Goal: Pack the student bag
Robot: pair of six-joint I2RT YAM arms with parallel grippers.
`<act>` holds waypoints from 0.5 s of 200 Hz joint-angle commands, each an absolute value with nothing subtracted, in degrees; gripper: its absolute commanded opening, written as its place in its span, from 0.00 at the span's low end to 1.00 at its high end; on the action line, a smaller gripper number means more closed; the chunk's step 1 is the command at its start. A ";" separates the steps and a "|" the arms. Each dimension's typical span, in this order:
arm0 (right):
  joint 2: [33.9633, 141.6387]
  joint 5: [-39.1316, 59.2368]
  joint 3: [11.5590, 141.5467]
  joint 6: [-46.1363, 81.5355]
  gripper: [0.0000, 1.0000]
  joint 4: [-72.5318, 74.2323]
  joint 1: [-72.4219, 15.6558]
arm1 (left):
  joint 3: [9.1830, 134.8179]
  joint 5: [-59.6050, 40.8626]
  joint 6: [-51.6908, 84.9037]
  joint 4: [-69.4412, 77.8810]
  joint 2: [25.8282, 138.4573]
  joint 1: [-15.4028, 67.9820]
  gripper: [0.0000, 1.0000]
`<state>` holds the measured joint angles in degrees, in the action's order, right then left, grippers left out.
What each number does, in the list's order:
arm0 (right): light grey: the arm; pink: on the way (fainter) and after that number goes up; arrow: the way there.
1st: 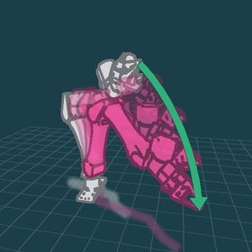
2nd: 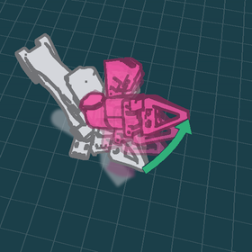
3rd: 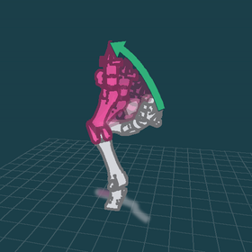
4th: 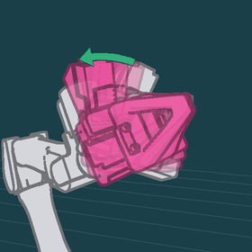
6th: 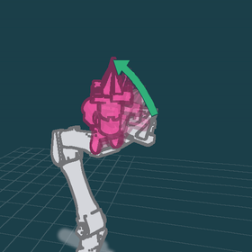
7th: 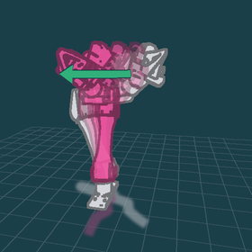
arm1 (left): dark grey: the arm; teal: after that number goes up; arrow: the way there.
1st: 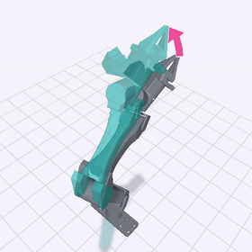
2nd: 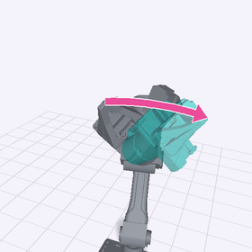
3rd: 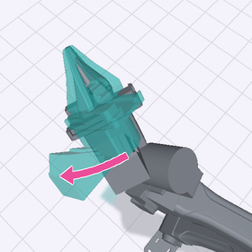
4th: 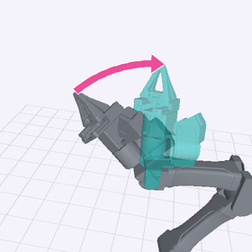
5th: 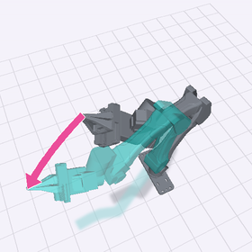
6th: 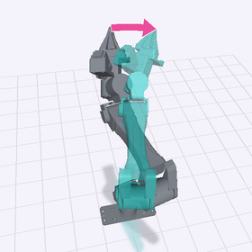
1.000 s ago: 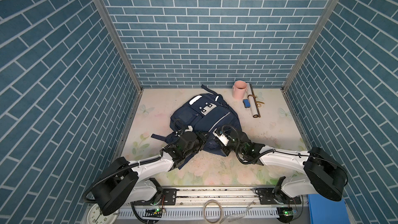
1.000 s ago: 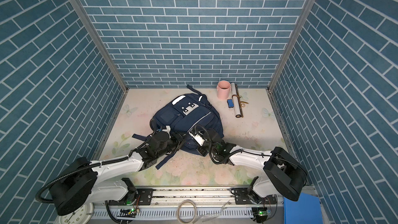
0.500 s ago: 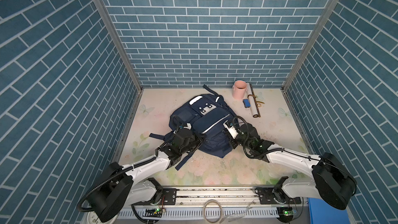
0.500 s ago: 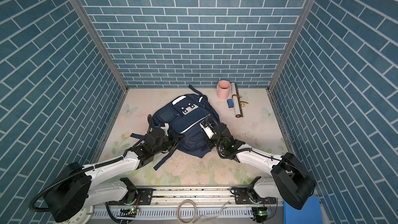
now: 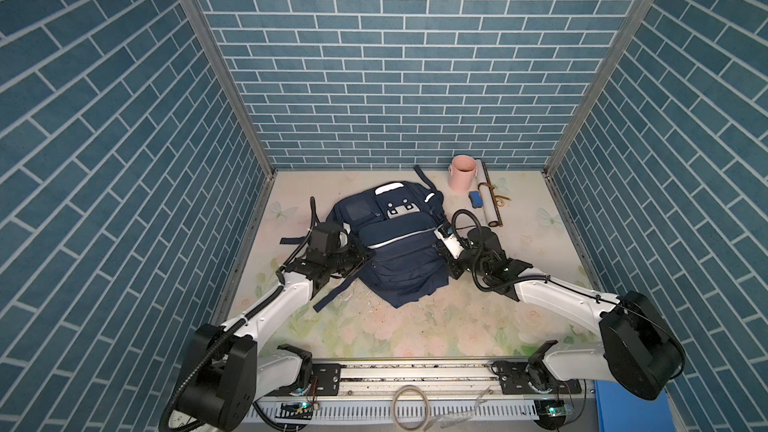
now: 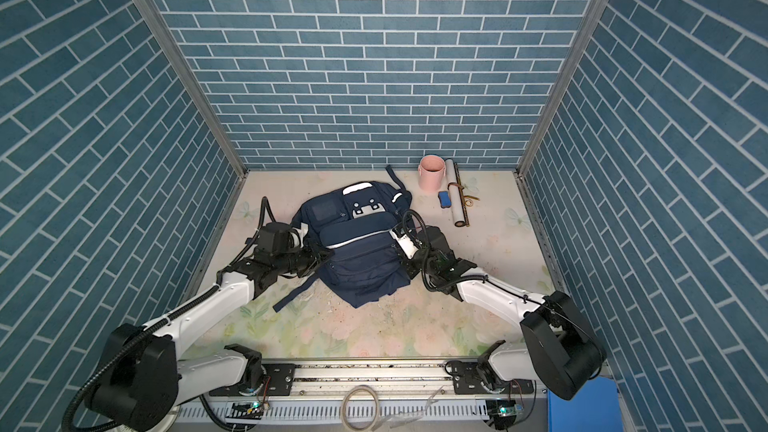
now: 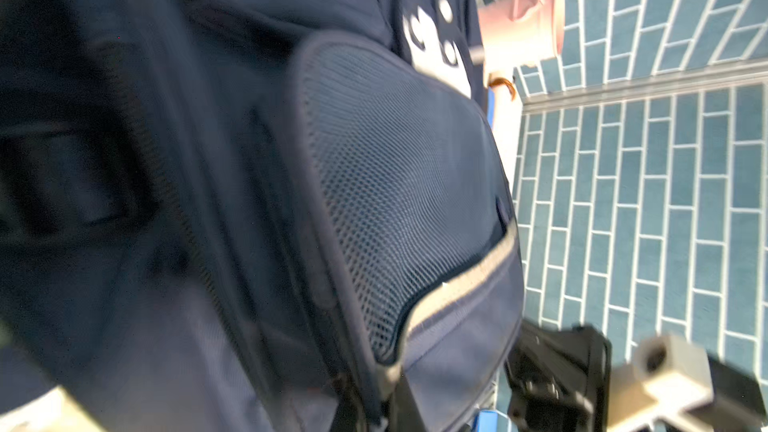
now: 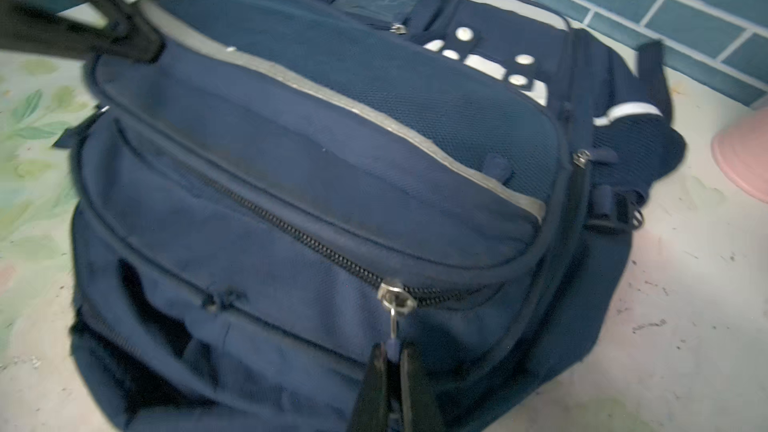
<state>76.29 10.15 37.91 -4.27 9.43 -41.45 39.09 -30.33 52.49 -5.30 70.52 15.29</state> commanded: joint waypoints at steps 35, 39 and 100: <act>79.37 11.13 40.81 -1.46 0.00 11.73 -50.40 | 41.06 -21.44 54.58 -11.12 62.86 11.87 0.51; 79.68 11.12 40.93 -1.38 0.00 11.82 -50.73 | 40.04 -21.25 56.48 -10.16 61.51 12.38 0.52; 79.77 11.35 39.55 -0.65 0.00 14.20 -52.07 | 28.01 -1.44 83.23 6.86 53.66 38.01 0.60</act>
